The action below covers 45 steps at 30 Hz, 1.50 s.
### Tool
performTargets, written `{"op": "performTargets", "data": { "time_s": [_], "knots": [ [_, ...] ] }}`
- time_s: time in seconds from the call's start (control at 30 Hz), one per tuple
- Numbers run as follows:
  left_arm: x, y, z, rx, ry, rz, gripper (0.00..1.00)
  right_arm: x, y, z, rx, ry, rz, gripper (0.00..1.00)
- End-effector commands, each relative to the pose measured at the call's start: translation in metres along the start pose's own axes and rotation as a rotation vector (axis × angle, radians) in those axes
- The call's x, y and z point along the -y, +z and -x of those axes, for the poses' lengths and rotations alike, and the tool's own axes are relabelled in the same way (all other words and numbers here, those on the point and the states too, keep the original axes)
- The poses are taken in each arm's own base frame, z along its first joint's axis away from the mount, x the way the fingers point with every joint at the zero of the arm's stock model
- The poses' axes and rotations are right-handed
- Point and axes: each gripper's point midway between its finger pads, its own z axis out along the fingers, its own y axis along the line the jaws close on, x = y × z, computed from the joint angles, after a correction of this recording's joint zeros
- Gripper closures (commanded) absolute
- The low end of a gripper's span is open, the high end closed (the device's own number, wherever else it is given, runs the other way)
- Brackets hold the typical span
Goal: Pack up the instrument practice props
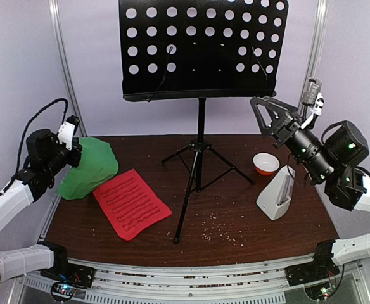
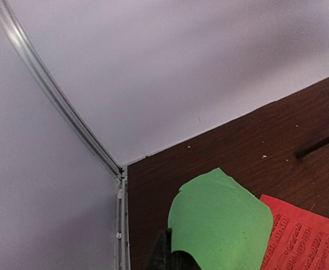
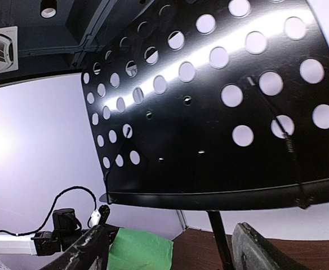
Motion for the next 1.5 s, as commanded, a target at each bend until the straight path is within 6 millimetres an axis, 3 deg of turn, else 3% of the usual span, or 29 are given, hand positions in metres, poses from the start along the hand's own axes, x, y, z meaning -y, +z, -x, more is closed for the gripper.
{"op": "performTargets", "data": {
  "time_s": [0.0, 0.23, 0.5, 0.6, 0.77, 0.97, 1.2, 1.47],
  "knots": [
    [0.042, 0.015, -0.009, -0.035, 0.126, -0.087, 1.00, 0.028, -0.024, 0.008, 0.045, -0.051, -0.125, 0.22],
    [0.107, 0.025, -0.034, -0.134, 0.267, -0.208, 1.00, 0.065, -0.056, -0.010, 0.022, -0.082, -0.286, 0.20],
    [0.169, 0.020, -0.053, -0.191, 0.428, -0.299, 1.00, 0.114, -0.080, -0.066, -0.103, -0.076, -0.517, 0.20],
    [0.195, 0.014, -0.063, -0.218, 0.499, -0.341, 1.00, 0.121, -0.087, -0.082, -0.125, -0.041, -0.547, 0.19],
    [0.217, 0.009, -0.068, -0.235, 0.543, -0.376, 1.00, 0.129, -0.094, -0.088, -0.117, -0.025, -0.583, 0.19],
    [0.214, 0.003, -0.053, -0.197, 0.504, -0.361, 0.64, 0.132, -0.091, -0.087, -0.094, -0.022, -0.598, 0.19],
    [0.189, -0.010, -0.010, -0.060, 0.394, -0.284, 0.36, 0.135, -0.088, -0.099, -0.116, -0.021, -0.610, 0.18],
    [0.149, -0.037, 0.045, 0.112, 0.180, -0.199, 0.29, 0.137, -0.088, -0.089, -0.113, -0.110, -0.625, 0.18]
  ]
}}
